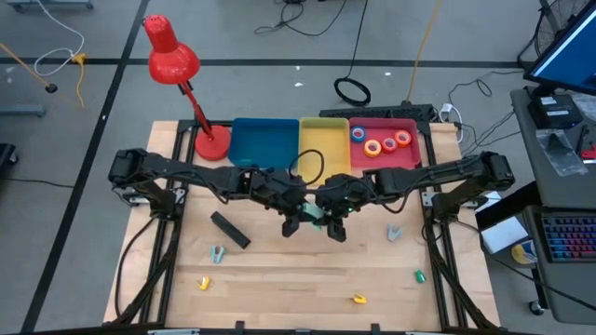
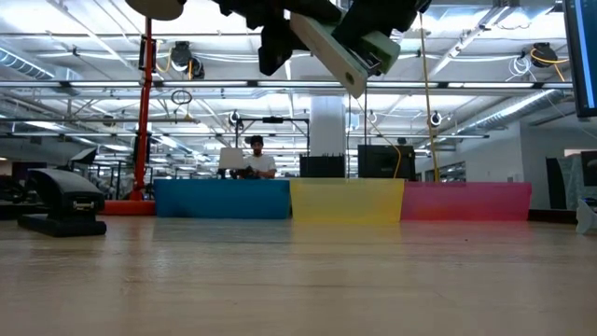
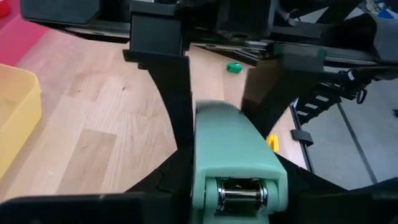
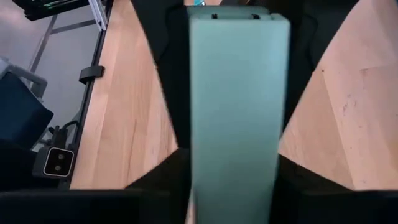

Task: Pick and place Stapler, Stapler remover, tape
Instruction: Put the large light blue stapler into the blue bin

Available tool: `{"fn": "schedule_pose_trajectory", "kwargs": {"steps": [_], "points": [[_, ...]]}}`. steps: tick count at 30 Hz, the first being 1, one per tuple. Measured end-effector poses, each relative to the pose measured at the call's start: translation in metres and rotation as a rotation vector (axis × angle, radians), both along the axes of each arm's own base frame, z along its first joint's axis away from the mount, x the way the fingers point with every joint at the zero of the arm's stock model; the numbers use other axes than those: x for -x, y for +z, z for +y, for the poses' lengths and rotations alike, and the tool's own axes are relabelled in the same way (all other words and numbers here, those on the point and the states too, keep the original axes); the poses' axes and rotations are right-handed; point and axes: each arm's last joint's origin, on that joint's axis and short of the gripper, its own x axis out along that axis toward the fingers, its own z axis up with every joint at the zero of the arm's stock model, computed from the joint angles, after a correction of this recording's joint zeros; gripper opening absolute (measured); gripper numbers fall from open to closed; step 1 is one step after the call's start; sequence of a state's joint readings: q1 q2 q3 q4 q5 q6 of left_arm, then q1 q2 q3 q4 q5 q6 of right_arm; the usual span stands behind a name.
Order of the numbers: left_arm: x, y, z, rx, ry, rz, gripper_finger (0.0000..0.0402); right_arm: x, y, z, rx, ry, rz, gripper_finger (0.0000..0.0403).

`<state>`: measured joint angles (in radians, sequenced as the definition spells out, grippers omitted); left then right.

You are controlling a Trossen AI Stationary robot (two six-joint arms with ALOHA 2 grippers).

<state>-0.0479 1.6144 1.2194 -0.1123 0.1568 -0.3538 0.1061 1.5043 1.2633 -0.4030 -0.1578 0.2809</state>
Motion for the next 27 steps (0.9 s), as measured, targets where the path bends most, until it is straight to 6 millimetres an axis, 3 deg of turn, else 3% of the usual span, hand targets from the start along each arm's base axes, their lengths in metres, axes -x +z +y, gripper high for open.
{"fn": "schedule_pose_trajectory", "kwargs": {"steps": [6, 10, 17, 23, 27], "points": [[0.014, 0.004, 0.003, -0.053, 0.076, 0.078, 0.0135, 0.007, -0.006, -0.001, 0.000, -0.027, 0.101, 0.0261], [0.028, 0.012, 0.008, -0.149, 0.194, 0.123, 0.0135, 0.011, -0.010, -0.003, 0.020, -0.064, 0.164, 0.0303], [0.053, 0.018, 0.025, -0.373, 0.448, 0.244, 0.0135, 0.016, -0.009, -0.005, 0.062, -0.073, 0.179, 0.0317], [0.064, 0.018, 0.059, -0.483, 0.629, 0.328, 0.0135, 0.019, -0.010, -0.007, 0.092, -0.053, 0.202, 0.0309], [0.064, 0.015, 0.086, -0.500, 0.684, 0.293, 0.0135, 0.019, -0.010, -0.009, 0.110, -0.045, 0.209, 0.0309]]}}
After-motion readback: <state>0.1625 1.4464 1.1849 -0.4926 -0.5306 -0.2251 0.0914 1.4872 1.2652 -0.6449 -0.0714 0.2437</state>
